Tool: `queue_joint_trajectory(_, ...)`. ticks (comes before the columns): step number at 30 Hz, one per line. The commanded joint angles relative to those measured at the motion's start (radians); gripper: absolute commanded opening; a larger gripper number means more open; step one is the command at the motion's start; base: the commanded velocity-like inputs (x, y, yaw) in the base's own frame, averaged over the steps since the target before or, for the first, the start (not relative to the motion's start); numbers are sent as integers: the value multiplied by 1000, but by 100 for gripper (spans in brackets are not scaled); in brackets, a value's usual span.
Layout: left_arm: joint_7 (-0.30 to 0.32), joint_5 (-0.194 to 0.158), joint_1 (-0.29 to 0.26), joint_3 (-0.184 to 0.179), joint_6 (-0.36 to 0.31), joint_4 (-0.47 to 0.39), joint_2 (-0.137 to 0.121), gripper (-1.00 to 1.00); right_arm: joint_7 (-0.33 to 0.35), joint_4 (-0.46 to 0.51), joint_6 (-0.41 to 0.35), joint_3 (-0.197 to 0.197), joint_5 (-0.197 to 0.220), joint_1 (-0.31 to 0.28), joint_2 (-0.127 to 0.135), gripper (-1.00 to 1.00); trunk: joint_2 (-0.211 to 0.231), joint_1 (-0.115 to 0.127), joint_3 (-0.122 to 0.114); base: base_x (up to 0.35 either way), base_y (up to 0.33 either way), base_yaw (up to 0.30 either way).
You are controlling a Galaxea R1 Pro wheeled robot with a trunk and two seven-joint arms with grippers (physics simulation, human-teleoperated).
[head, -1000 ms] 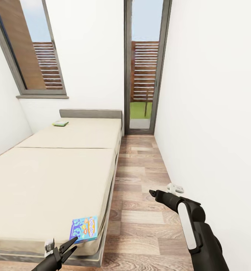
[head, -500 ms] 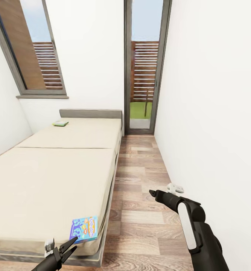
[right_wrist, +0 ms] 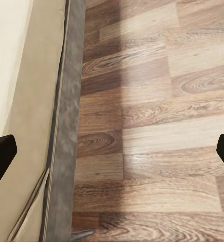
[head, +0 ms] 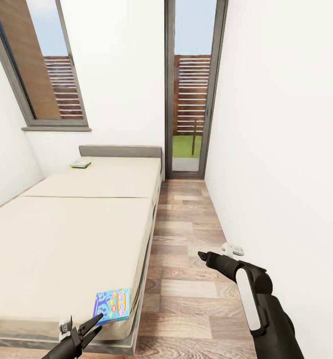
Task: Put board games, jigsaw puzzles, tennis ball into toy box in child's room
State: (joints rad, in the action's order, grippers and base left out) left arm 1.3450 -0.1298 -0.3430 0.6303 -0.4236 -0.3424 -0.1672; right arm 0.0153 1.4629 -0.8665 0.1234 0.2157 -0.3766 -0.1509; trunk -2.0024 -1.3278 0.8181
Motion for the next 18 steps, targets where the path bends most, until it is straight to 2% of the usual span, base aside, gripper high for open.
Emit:
queue_joint_trajectory(1, 3, -1, -1, 2, -10, 0, 0, 100, 2, 1, -5, 2, 2, -1, -1, 100, 0, 0, 1, 0, 0, 0)
queue_joint_trajectory(18, 3, -1, -1, 2, -10, 0, 0, 100, 2, 1, -5, 2, 2, -1, -1, 100, 0, 0, 1, 0, 0, 0)
